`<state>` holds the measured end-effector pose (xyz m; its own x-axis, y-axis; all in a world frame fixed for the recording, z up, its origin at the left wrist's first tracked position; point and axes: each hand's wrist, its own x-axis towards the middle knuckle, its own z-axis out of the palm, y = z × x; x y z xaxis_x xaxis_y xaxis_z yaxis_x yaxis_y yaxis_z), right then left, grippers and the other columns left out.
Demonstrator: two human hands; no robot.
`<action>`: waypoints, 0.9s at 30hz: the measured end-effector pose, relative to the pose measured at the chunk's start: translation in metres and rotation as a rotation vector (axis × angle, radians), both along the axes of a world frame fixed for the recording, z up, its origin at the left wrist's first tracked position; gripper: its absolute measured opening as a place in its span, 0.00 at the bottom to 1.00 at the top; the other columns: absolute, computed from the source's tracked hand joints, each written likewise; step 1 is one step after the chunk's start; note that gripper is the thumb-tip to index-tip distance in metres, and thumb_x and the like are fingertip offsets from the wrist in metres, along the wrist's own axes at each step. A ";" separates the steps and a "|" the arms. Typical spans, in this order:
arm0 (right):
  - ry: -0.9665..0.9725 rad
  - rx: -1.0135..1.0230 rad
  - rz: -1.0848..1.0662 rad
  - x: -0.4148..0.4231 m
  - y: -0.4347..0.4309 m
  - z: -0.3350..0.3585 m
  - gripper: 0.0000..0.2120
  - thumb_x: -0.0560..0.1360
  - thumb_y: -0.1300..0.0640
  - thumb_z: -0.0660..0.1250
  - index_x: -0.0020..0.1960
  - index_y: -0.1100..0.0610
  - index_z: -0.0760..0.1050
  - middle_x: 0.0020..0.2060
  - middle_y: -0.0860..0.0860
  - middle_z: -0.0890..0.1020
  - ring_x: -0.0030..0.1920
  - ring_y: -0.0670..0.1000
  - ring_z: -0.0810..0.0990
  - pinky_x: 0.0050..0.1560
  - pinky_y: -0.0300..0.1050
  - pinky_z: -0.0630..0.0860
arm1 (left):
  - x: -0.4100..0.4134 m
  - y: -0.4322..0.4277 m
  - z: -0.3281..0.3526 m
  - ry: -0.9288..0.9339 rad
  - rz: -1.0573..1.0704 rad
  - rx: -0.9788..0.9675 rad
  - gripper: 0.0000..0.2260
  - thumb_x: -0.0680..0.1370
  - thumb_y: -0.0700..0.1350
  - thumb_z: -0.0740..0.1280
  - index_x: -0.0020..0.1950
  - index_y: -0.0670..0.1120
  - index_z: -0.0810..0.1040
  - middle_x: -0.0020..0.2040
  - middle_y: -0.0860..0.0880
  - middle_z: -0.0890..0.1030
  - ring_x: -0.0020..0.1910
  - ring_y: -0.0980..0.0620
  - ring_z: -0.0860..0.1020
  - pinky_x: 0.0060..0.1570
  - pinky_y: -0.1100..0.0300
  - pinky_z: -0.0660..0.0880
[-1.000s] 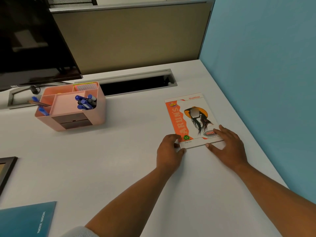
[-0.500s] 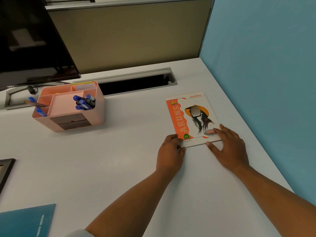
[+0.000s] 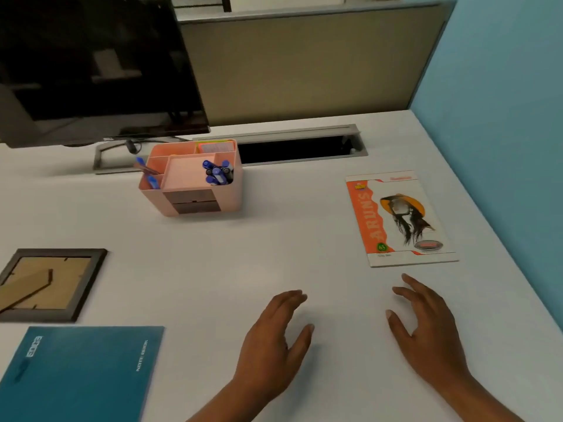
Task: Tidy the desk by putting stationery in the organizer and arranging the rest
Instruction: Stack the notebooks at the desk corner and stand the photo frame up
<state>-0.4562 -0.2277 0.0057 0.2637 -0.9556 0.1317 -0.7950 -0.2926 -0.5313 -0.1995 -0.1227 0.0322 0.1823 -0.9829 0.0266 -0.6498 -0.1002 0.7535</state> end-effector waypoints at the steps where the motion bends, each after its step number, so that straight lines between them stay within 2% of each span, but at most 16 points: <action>1: -0.051 0.020 0.006 0.015 0.006 0.001 0.18 0.72 0.47 0.64 0.59 0.52 0.77 0.65 0.45 0.73 0.64 0.50 0.71 0.64 0.48 0.67 | 0.016 0.018 0.002 -0.019 0.050 0.002 0.20 0.77 0.60 0.63 0.68 0.63 0.67 0.67 0.68 0.67 0.52 0.63 0.76 0.47 0.66 0.76; 4: -0.181 0.097 0.049 0.071 0.023 0.005 0.12 0.73 0.55 0.69 0.56 0.51 0.77 0.60 0.43 0.76 0.61 0.48 0.74 0.61 0.48 0.71 | 0.066 0.068 0.011 -0.042 0.258 0.026 0.19 0.76 0.57 0.67 0.66 0.65 0.68 0.64 0.70 0.69 0.56 0.65 0.74 0.42 0.71 0.75; 6: -0.235 0.181 0.128 0.113 0.036 0.009 0.13 0.72 0.59 0.72 0.56 0.51 0.77 0.57 0.42 0.78 0.57 0.45 0.77 0.58 0.45 0.75 | 0.098 0.099 0.016 -0.060 0.410 0.040 0.20 0.75 0.53 0.70 0.64 0.63 0.69 0.60 0.67 0.72 0.56 0.63 0.74 0.43 0.72 0.74; 8: -0.257 0.263 0.234 0.155 0.051 0.016 0.14 0.72 0.60 0.73 0.55 0.48 0.77 0.53 0.39 0.79 0.53 0.41 0.78 0.53 0.36 0.76 | 0.131 0.126 0.016 -0.095 0.555 0.065 0.20 0.74 0.51 0.71 0.65 0.57 0.72 0.58 0.59 0.75 0.53 0.58 0.76 0.49 0.66 0.75; 9: -0.260 0.306 0.276 0.174 0.059 0.019 0.14 0.72 0.59 0.73 0.54 0.47 0.77 0.51 0.38 0.79 0.51 0.40 0.79 0.51 0.35 0.76 | 0.146 0.138 0.016 -0.100 0.626 0.090 0.20 0.74 0.50 0.71 0.65 0.55 0.72 0.58 0.56 0.75 0.52 0.56 0.76 0.50 0.62 0.76; 12: -0.243 0.479 0.348 0.222 0.082 0.032 0.11 0.73 0.55 0.71 0.54 0.45 0.77 0.42 0.40 0.82 0.43 0.40 0.81 0.47 0.41 0.79 | 0.185 0.170 0.012 -0.057 0.821 0.145 0.19 0.75 0.50 0.70 0.65 0.55 0.71 0.60 0.52 0.75 0.54 0.55 0.75 0.49 0.58 0.75; 15: -0.095 0.625 0.443 0.255 0.102 0.038 0.15 0.73 0.49 0.70 0.59 0.44 0.74 0.38 0.42 0.81 0.41 0.40 0.81 0.50 0.39 0.77 | 0.217 0.197 0.013 -0.065 0.977 0.245 0.23 0.76 0.54 0.68 0.69 0.53 0.67 0.68 0.49 0.72 0.62 0.49 0.73 0.58 0.47 0.75; 18: 0.009 0.672 0.480 0.279 0.118 0.040 0.21 0.73 0.47 0.69 0.65 0.45 0.71 0.39 0.41 0.81 0.42 0.40 0.80 0.52 0.39 0.77 | 0.253 0.218 0.015 -0.168 0.979 0.456 0.34 0.75 0.63 0.63 0.75 0.48 0.60 0.73 0.45 0.66 0.69 0.42 0.68 0.64 0.39 0.70; 21: 0.002 0.684 0.451 0.302 0.134 0.043 0.26 0.73 0.47 0.70 0.69 0.46 0.69 0.39 0.41 0.81 0.42 0.40 0.80 0.52 0.39 0.76 | 0.286 0.232 0.019 -0.125 0.941 0.626 0.41 0.71 0.69 0.61 0.76 0.46 0.59 0.72 0.42 0.68 0.67 0.39 0.71 0.62 0.39 0.72; 23: -0.004 0.699 0.420 0.314 0.143 0.046 0.28 0.73 0.46 0.70 0.70 0.47 0.67 0.40 0.41 0.81 0.43 0.40 0.80 0.50 0.36 0.75 | 0.298 0.232 0.023 -0.011 0.931 0.607 0.39 0.72 0.66 0.65 0.75 0.46 0.60 0.67 0.42 0.73 0.61 0.40 0.75 0.56 0.43 0.76; 25: 0.003 0.705 0.395 0.322 0.152 0.047 0.28 0.73 0.47 0.70 0.70 0.47 0.66 0.41 0.41 0.81 0.43 0.40 0.80 0.46 0.33 0.73 | 0.306 0.230 0.028 0.141 0.918 0.603 0.34 0.73 0.60 0.70 0.73 0.46 0.62 0.58 0.44 0.78 0.54 0.44 0.78 0.49 0.49 0.77; 27: 0.034 0.693 0.380 0.326 0.159 0.048 0.27 0.74 0.47 0.69 0.70 0.46 0.65 0.41 0.42 0.80 0.42 0.42 0.80 0.45 0.34 0.74 | 0.311 0.230 0.033 0.255 0.893 0.643 0.26 0.73 0.57 0.72 0.65 0.46 0.69 0.52 0.46 0.80 0.48 0.46 0.79 0.42 0.54 0.75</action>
<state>-0.1300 -0.0687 0.0537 0.5819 -0.6605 -0.4745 -0.7261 -0.1592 -0.6689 0.1117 0.1074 0.0656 0.7543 -0.3158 -0.5756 0.0141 -0.8687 0.4951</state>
